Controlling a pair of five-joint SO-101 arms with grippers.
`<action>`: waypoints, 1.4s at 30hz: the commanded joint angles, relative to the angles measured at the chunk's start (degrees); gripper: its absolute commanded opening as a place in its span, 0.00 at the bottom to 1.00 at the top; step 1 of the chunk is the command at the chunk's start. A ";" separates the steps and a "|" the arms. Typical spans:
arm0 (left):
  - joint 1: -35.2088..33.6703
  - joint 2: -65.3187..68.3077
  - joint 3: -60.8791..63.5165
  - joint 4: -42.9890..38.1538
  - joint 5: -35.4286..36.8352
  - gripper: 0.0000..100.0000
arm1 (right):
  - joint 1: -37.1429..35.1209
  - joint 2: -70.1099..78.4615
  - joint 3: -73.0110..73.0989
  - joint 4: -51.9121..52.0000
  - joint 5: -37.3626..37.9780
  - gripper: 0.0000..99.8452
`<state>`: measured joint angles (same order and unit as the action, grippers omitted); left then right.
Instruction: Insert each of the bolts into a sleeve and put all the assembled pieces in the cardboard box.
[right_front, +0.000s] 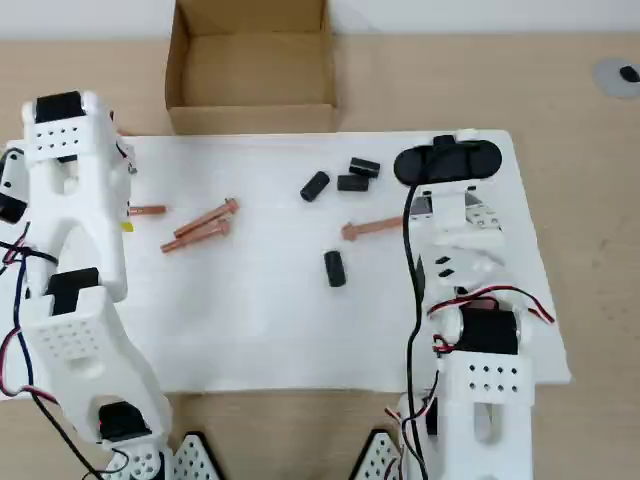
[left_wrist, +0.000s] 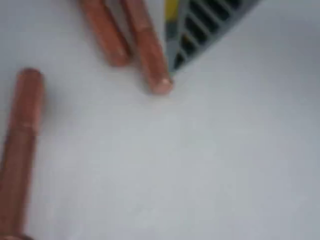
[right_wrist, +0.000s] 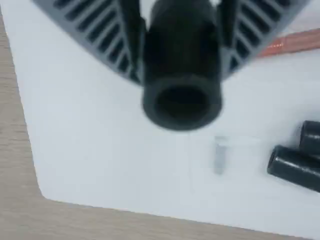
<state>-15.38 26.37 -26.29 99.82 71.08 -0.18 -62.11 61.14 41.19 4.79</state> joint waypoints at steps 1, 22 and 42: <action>-1.14 -2.42 -2.81 -0.79 0.53 0.38 | -0.92 -0.48 -0.13 -1.32 -0.62 0.01; -6.07 -2.42 10.11 -18.64 -7.56 0.30 | -0.92 -0.22 -0.31 -1.67 -0.44 0.01; -5.63 9.27 8.18 -24.88 -13.54 0.29 | -0.84 -0.48 -0.31 -1.32 -0.62 0.01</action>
<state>-21.71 34.37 -16.00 75.12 58.15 -0.18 -62.11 61.14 41.19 4.79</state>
